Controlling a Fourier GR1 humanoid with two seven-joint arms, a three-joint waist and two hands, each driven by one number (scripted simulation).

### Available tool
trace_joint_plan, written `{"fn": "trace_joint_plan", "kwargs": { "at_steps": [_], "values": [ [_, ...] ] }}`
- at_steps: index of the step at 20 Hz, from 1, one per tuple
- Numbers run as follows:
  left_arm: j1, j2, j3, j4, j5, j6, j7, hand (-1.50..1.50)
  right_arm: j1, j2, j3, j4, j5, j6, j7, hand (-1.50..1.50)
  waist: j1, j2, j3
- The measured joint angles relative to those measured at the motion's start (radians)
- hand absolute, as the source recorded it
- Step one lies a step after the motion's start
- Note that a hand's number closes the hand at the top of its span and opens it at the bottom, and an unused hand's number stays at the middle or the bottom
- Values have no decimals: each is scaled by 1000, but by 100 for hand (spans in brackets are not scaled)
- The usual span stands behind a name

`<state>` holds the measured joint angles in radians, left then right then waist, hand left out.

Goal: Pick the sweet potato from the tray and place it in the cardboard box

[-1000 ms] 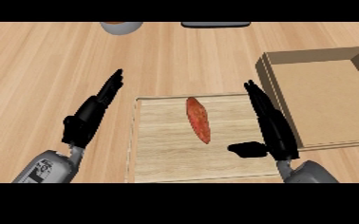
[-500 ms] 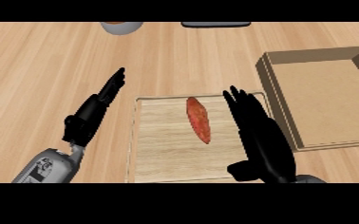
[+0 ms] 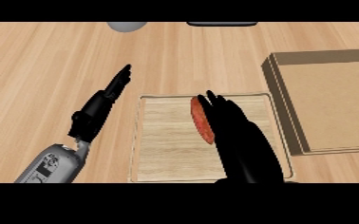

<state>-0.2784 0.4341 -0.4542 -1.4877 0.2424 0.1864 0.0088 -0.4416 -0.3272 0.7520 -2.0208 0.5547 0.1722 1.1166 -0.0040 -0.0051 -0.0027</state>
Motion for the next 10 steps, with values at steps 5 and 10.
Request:
{"fn": "trace_joint_plan", "kwargs": {
  "at_steps": [5,10],
  "values": [
    [-10,-32,13,23,-20,-15,0,0,-35,90,-32,76,8,24,2,-150,4,3,1],
    [0,-23,44,12,-27,-45,2,0,-23,147,-34,174,52,29,-22,-150,6,4,2]
  ]
}}
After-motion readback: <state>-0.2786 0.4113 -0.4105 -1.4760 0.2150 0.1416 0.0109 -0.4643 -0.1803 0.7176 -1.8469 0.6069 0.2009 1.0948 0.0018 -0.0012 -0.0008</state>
